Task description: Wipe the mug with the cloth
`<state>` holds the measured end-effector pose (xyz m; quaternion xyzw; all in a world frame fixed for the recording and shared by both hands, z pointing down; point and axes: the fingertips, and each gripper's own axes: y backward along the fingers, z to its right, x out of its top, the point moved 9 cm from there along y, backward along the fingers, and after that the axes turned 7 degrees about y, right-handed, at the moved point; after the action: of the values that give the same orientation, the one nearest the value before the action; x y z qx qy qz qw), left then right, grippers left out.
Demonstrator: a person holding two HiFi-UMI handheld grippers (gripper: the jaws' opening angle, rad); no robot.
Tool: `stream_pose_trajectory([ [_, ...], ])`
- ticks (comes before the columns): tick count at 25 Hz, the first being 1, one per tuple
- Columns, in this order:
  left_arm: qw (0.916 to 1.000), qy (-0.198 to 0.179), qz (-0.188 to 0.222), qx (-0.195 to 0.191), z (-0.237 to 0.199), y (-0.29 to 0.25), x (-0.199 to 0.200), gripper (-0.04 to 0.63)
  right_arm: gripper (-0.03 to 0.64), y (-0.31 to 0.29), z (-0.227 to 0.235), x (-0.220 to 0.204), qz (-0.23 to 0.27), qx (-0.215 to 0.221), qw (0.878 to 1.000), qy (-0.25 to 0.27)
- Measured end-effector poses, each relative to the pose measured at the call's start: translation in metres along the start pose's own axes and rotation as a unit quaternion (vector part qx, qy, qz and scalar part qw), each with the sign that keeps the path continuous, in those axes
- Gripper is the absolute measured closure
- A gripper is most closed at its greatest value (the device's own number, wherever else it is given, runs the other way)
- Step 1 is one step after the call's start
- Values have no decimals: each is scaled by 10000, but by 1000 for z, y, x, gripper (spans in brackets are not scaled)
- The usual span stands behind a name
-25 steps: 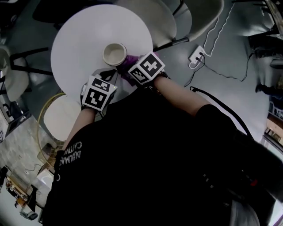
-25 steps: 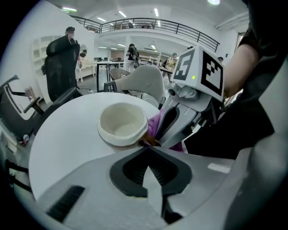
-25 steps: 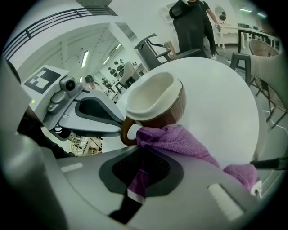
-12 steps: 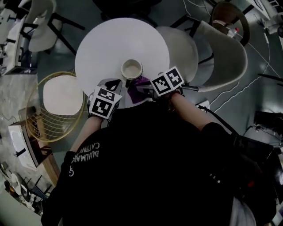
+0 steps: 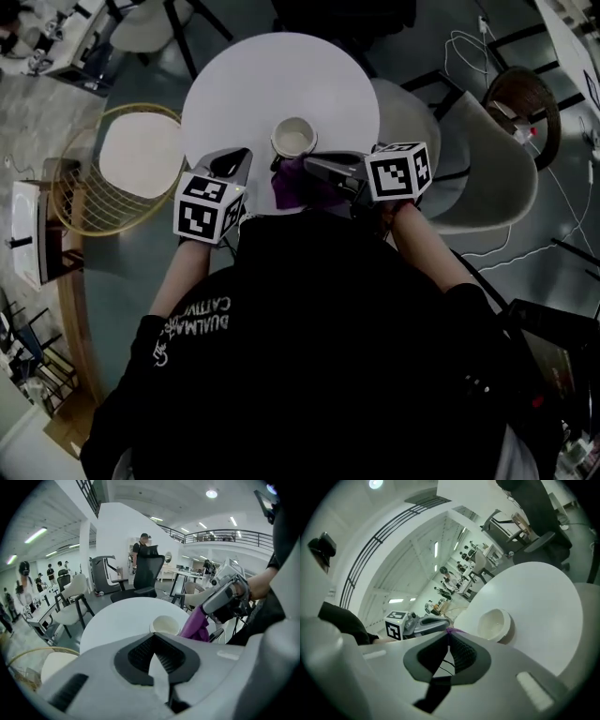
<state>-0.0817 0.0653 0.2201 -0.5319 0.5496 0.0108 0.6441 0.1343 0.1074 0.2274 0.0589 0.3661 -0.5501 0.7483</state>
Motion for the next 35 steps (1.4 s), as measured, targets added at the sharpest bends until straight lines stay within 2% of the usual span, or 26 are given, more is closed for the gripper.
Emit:
stream_pose_trajectory([
  [3,9996,49,226,153,7,15,6,594,597,8,-17,14,369,529,9979,-84],
  [6,9980,220,548,228,11,30,18,594,597,18,-42,41,695,1003,9924,188],
  [12,9903,581,1263,-14,28,56,38,594,595,33,-85,86,1218,1275,9801,911],
  [15,9854,639,1565,-190,44,71,45,594,594,48,-99,96,1646,1176,9729,1122],
  [19,9815,581,1816,-159,52,94,51,594,594,55,-108,101,1933,910,9669,1393],
  [23,9797,603,1908,-126,51,107,49,594,594,52,-108,95,1842,653,9690,1509],
  [28,9773,805,1960,-83,49,101,49,594,595,51,-97,92,1561,407,9701,1813],
  [35,9772,911,1915,-11,53,101,47,594,595,50,-100,92,1285,411,9708,1983],
])
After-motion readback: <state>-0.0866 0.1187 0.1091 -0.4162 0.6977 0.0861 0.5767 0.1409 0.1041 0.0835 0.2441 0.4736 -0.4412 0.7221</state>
